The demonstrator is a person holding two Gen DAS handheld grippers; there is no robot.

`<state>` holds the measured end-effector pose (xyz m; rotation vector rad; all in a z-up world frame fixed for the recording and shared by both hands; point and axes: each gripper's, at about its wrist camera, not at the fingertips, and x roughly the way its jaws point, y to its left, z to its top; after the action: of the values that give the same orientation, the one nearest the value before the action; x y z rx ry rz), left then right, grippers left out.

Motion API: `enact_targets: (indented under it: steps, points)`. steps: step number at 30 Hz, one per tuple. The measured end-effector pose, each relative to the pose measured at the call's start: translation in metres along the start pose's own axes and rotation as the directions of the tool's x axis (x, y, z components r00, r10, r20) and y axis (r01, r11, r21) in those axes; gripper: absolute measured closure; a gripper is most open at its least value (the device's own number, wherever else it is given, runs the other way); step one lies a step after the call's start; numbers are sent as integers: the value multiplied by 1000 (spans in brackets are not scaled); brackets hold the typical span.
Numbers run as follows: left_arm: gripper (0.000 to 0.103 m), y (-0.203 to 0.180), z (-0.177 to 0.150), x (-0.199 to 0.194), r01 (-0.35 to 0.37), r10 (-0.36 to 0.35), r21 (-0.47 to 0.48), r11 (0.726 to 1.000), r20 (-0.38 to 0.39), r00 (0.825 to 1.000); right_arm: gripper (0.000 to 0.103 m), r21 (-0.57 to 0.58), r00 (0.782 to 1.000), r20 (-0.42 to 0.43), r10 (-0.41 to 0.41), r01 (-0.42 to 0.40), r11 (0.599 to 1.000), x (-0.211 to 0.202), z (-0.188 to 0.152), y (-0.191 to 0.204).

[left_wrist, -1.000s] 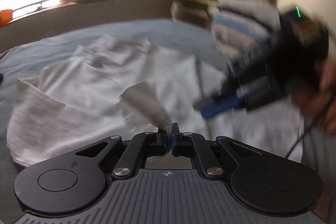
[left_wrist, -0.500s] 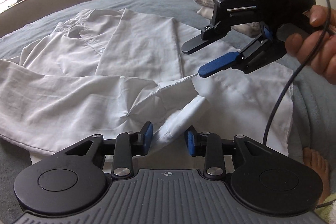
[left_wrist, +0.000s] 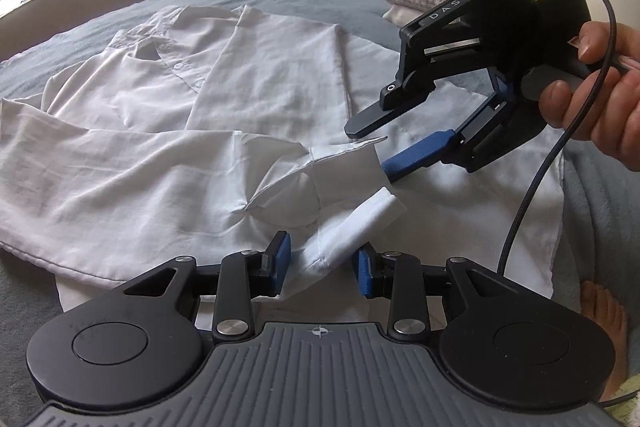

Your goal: Fold clothes

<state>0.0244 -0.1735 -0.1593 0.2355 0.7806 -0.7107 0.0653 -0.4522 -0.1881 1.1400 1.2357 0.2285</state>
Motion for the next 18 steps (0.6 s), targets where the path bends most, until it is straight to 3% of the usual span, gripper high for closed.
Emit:
enact_targets:
  steps: [7, 15, 18]
  points:
    - [70, -1, -1, 2, -3, 3, 2, 1000, -2, 1000, 69, 2, 998, -62, 22, -22, 1000, 9, -7, 0]
    - [70, -2, -2, 3, -7, 7, 13, 1000, 3, 1000, 87, -26, 995, -92, 30, -33, 999, 11, -17, 2]
    - [70, -3, -2, 2, -6, 6, 18, 1000, 8, 1000, 98, -63, 997, -78, 28, -33, 997, 9, -20, 6]
